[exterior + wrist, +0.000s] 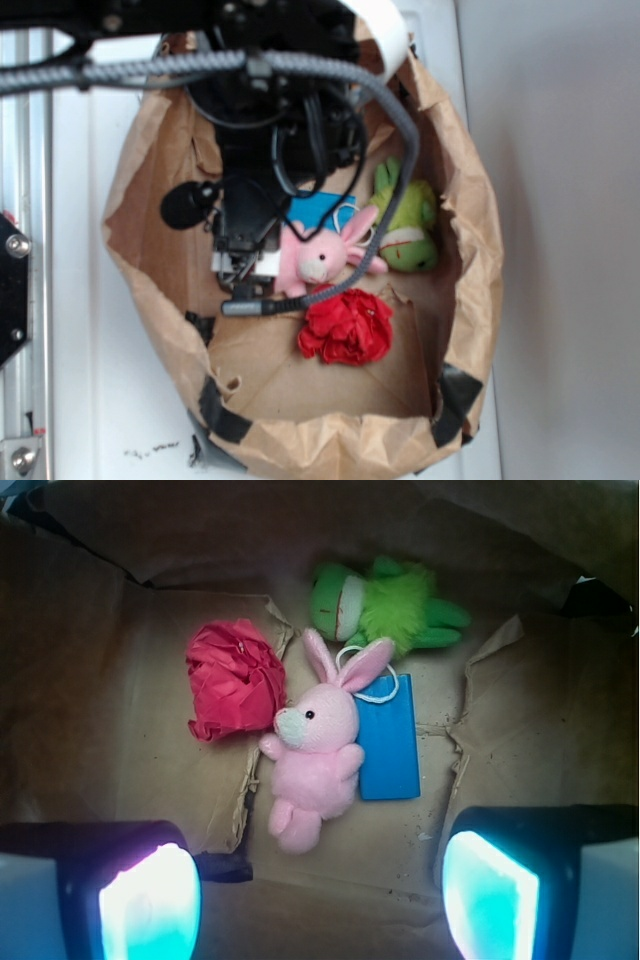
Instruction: Grab the pink bunny.
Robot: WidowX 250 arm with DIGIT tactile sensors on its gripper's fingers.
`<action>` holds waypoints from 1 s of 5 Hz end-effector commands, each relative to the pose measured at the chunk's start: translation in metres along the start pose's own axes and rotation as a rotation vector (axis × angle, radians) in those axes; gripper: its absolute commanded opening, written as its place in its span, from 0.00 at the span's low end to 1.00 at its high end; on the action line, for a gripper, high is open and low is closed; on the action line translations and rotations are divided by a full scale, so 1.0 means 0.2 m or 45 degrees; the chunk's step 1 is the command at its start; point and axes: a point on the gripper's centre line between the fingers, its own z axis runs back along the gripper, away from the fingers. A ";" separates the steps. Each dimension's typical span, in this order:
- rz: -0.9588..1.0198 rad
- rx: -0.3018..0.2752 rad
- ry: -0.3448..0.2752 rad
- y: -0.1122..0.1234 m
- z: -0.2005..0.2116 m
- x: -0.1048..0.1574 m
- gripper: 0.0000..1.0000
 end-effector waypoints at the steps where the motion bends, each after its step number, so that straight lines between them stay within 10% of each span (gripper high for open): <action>1: 0.032 0.202 0.033 -0.08 -0.27 0.01 1.00; 5: -0.057 0.185 0.180 -0.11 -0.43 -0.09 1.00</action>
